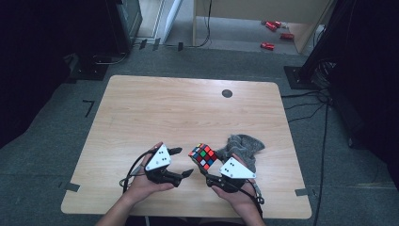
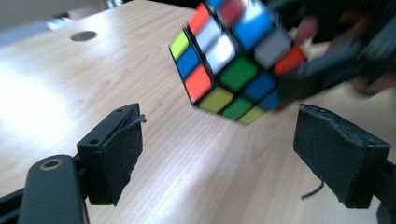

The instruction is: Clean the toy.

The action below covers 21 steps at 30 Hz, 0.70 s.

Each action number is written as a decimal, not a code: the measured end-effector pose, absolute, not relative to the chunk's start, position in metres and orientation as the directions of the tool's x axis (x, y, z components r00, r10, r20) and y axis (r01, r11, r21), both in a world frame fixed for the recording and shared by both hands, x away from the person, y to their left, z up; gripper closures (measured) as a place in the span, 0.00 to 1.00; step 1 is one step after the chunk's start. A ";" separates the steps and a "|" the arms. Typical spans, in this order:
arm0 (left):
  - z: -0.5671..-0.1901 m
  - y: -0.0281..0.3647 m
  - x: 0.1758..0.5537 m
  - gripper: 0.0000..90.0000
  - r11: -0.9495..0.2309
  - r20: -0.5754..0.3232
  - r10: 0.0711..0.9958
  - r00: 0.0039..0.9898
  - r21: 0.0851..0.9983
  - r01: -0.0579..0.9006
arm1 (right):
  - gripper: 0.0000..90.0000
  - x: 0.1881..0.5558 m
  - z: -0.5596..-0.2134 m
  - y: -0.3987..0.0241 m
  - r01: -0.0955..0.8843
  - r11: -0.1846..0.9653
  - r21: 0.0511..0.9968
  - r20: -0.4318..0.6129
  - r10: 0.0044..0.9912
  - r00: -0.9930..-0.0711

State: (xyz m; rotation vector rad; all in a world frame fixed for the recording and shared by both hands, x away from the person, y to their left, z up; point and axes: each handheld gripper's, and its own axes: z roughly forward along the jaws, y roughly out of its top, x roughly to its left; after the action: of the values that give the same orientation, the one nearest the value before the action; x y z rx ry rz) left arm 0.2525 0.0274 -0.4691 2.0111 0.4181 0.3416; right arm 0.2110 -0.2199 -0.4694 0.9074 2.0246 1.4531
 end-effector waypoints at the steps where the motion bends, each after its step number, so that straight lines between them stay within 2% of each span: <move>1: -0.470 0.025 0.250 0.18 -0.446 0.087 0.430 0.898 0.886 0.128 | 0.38 0.211 -0.468 -0.220 0.248 0.199 0.948 0.015 0.751 -0.660; 7: -0.474 0.016 0.239 0.18 -0.498 0.235 0.445 0.864 0.867 0.021 | 0.38 0.209 -0.464 -0.214 0.345 0.136 0.929 0.132 0.748 -0.651; 11: -0.477 0.010 0.230 0.19 -0.545 0.346 0.422 0.838 0.836 -0.071 | 0.38 0.208 -0.463 -0.210 0.398 0.105 0.911 0.194 0.742 -0.642; 14: -0.478 0.007 0.227 0.20 -0.553 0.382 0.412 0.827 0.826 -0.106 | 0.38 0.208 -0.463 -0.207 0.437 0.084 0.895 0.237 0.741 -0.628; 21: -0.479 0.008 0.223 0.32 -0.553 0.444 0.422 0.790 0.817 -0.163 | 0.38 0.208 -0.461 -0.208 0.512 0.006 0.859 0.359 0.706 -0.611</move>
State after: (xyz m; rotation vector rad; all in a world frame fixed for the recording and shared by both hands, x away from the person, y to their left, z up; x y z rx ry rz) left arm 0.2229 0.0083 -0.4787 2.0216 0.1927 0.7710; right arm 0.2081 -0.2079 -0.4612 1.2885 2.0969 1.6575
